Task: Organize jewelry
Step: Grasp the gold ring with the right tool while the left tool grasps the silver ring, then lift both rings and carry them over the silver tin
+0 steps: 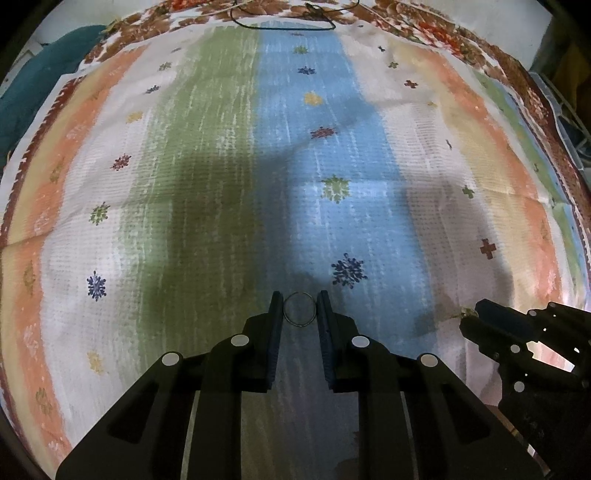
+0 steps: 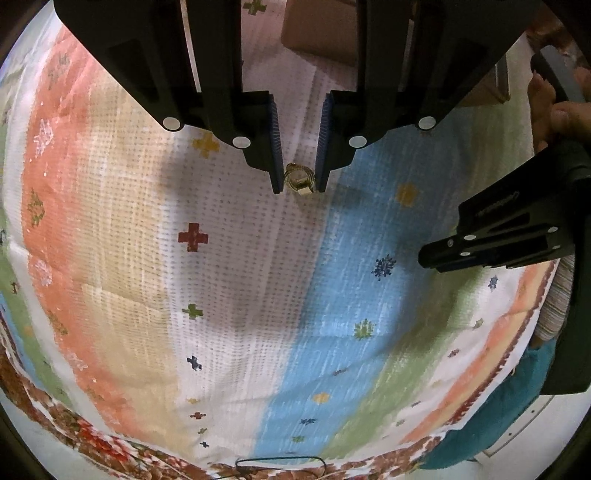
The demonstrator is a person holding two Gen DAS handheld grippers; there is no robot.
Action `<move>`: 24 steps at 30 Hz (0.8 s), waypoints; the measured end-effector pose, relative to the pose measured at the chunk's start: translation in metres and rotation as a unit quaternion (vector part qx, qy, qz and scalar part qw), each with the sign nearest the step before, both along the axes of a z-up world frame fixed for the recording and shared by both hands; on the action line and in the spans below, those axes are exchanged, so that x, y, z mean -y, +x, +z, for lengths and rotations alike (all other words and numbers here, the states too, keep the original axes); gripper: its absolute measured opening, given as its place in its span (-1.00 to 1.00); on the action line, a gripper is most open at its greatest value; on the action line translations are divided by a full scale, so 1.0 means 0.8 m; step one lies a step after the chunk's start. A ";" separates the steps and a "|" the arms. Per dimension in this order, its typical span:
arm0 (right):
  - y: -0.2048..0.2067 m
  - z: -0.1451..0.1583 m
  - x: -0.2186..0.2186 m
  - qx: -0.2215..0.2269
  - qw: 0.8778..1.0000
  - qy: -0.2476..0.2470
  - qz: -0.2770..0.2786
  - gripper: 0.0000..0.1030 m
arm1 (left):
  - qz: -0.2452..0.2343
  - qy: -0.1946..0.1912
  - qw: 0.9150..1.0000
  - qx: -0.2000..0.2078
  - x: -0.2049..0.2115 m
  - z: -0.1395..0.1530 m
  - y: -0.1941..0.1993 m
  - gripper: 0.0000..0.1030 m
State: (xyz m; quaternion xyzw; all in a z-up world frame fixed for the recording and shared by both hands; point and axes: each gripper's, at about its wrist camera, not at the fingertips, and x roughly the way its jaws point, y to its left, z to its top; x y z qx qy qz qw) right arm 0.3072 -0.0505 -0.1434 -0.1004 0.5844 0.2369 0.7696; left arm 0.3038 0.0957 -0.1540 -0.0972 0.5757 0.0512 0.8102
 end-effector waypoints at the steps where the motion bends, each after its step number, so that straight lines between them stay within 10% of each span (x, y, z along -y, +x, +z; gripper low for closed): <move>1: -0.001 0.001 0.000 0.001 1.000 0.000 0.000 -0.64 | -0.002 0.000 1.000 0.002 0.002 0.002 -0.001 -0.65; 24: -0.035 0.051 0.030 0.035 0.999 0.028 -0.028 -0.64 | -0.036 0.010 0.997 0.065 0.044 0.079 -0.046 -0.65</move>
